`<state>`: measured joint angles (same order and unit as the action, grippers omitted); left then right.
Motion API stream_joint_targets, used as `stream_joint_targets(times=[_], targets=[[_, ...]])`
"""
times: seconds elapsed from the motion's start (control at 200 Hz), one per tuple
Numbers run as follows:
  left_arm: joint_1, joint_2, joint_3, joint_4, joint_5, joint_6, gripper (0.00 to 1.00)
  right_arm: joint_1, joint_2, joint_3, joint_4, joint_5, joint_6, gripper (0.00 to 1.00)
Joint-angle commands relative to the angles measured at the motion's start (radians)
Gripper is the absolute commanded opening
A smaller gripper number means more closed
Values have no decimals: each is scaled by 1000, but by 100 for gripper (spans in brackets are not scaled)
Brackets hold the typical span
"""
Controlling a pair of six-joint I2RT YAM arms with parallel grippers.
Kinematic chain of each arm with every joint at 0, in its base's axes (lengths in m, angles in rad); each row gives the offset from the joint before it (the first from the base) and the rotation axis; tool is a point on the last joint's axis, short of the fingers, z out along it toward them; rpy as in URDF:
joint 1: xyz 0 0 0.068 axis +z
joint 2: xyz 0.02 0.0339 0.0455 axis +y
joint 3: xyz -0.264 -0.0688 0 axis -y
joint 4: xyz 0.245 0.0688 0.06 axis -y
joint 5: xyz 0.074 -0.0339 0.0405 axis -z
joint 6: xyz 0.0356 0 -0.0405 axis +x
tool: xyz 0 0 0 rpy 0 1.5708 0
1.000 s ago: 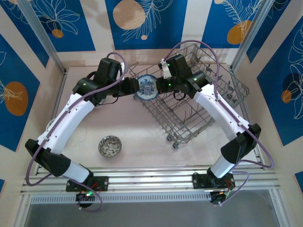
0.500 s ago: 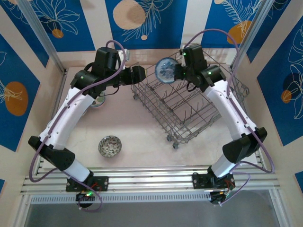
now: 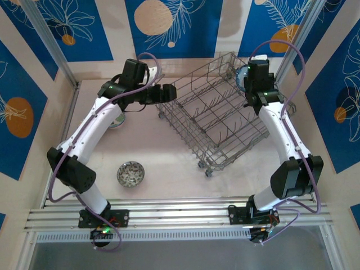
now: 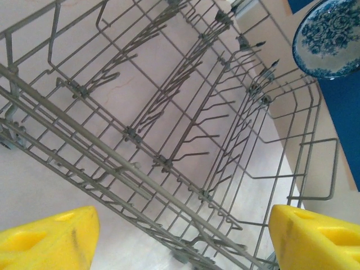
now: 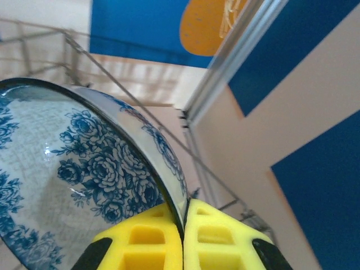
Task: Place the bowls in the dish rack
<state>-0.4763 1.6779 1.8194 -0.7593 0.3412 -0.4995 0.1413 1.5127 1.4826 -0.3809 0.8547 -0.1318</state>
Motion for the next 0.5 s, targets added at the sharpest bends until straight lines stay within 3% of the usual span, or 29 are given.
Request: stream_joint_targets(times=[0.0,0.265,0.49], targets=[[29,-4,-42,47,53,27,79,-28,-54,-62,286,97,-159,0],[79,-63,-196,126,73,6,78,-84,2,-234,663,145,-407,0],[109,-108,-279,135,67,4,78,-117,59,-259,697,94,-483,0]])
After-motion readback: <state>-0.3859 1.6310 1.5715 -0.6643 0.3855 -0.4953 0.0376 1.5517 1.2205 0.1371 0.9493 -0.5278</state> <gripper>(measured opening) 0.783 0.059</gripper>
